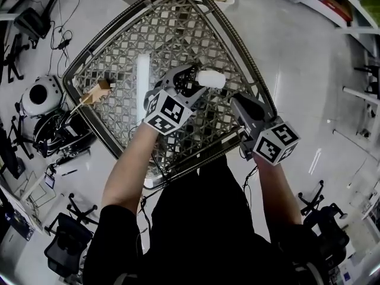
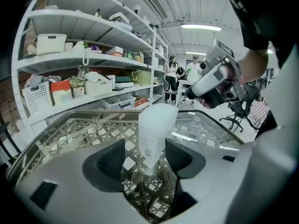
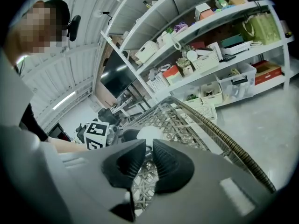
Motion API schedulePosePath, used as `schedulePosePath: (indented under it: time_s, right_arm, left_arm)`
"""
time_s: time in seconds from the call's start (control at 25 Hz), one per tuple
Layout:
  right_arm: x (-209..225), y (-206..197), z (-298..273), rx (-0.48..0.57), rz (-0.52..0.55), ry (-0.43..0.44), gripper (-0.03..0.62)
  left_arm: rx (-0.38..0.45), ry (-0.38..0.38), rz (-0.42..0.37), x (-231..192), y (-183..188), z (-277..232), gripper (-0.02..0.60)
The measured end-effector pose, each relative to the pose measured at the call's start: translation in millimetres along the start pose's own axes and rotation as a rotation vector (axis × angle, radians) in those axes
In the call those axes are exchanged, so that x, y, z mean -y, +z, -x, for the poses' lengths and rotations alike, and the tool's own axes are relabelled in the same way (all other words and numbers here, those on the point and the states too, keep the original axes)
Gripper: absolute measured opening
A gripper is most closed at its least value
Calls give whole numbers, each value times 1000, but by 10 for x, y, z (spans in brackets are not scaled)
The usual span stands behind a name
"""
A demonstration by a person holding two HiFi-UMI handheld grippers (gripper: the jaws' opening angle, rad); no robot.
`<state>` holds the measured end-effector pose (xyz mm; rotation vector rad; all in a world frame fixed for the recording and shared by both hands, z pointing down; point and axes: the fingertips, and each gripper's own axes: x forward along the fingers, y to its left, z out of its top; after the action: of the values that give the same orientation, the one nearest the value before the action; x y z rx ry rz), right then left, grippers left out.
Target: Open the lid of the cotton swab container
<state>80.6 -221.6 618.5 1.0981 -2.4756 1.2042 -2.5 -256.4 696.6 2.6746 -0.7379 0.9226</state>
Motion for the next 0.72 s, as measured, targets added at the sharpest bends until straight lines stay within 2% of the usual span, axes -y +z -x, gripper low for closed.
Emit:
schedulePosePath:
  time_s: [0.2,0.32,0.48,0.6,0.68,0.72]
  right_arm:
    - [-6,-85,98,-5,-2,-3,55]
    - [3,-110,183,0,-5,-10,55]
    - [4,-120,276,13,-9,-14,55]
    - [26,-150,327,19,-17,-18,55]
    - [42,-173,354,18,-21,-19,55]
    - [49,-181,368,18,-22,-19,55]
  left_arm:
    - [-10,-69,-49,131,88,-165,264]
    - [-39,-80,-56,227,53,-221,261]
    - [-51,-85,-56,368,6,-184,197]
    - [-56,-86,-100,491,-38,-185,196]
    - [-70,-90,-146,541,-53,-237,256]
    - [-69,-95,-148,548,-40,-268,266]
